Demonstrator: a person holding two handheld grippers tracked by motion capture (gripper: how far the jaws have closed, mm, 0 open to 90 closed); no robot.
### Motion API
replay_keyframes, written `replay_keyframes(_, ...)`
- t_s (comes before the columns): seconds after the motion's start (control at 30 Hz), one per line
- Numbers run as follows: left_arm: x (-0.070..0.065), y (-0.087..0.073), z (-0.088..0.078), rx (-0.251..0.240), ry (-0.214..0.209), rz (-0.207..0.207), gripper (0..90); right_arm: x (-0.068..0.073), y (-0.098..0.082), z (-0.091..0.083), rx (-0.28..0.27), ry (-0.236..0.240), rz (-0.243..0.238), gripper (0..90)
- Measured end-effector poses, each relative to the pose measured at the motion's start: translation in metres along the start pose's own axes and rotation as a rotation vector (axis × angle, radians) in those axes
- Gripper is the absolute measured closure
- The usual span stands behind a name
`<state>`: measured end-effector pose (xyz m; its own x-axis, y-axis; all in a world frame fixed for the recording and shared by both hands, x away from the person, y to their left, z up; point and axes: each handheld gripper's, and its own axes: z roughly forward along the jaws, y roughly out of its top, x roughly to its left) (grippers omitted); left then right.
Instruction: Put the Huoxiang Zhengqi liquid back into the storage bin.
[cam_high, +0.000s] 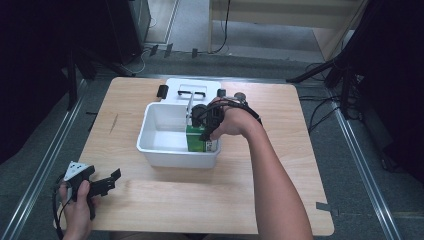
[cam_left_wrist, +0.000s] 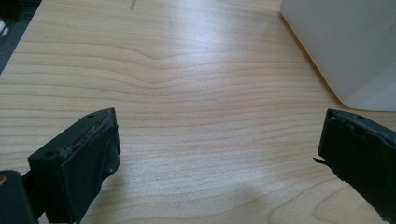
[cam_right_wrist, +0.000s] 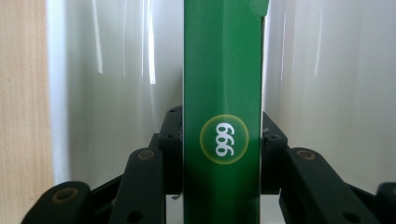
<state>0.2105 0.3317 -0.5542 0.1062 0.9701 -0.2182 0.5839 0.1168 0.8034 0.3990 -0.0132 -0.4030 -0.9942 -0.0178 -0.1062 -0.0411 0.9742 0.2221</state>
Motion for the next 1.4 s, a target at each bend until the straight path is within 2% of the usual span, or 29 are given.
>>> replay_keyframes(0.23,0.000,0.000,0.000,-0.003,0.001,0.000,0.1,-0.001,0.002,0.003,-0.006,-0.001,-0.004,63.8)
replay_keyframes(0.37,0.000,0.000,0.000,-0.002,0.001,0.002,0.1,0.001,0.002,0.002,0.001,-0.005,0.011,62.9)
replay_keyframes(0.47,0.000,0.000,0.000,-0.002,0.001,0.002,0.1,0.000,0.000,0.002,-0.017,-0.005,0.006,60.8)
replay_keyframes(0.6,0.000,0.000,0.000,0.000,0.000,0.003,0.1,-0.002,-0.003,-0.001,-0.024,-0.003,0.048,54.9)
replay_keyframes(0.63,0.000,0.000,0.000,-0.001,0.000,0.002,0.1,-0.001,-0.004,-0.003,-0.014,-0.003,0.076,53.3)
replay_keyframes(0.7,0.000,0.000,0.000,-0.001,0.000,0.002,0.1,-0.001,-0.005,-0.005,-0.031,-0.002,0.071,49.5)
replay_keyframes(0.73,0.000,0.000,0.000,0.000,0.000,0.003,0.1,-0.001,-0.006,-0.006,-0.032,-0.001,0.088,45.2)
replay_keyframes(0.8,0.000,0.000,0.000,0.001,0.001,0.004,0.1,-0.001,-0.007,-0.008,-0.026,-0.008,0.117,42.0)
replay_keyframes(0.83,0.000,0.000,0.000,0.000,0.001,0.004,0.1,0.000,-0.006,-0.010,-0.019,-0.009,0.133,41.4)
replay_keyframes(0.97,0.000,0.000,0.000,0.001,0.004,0.004,0.1,-0.001,-0.008,-0.017,-0.040,-0.021,0.130,39.1)
replay_keyframes(1.13,-0.001,0.000,0.000,0.000,0.005,0.001,0.1,0.000,-0.013,-0.029,-0.053,-0.041,0.157,36.7)
replay_keyframes(1.4,-0.001,0.000,0.000,0.002,0.004,0.004,0.1,0.002,-0.022,-0.053,-0.120,-0.070,0.217,32.9)
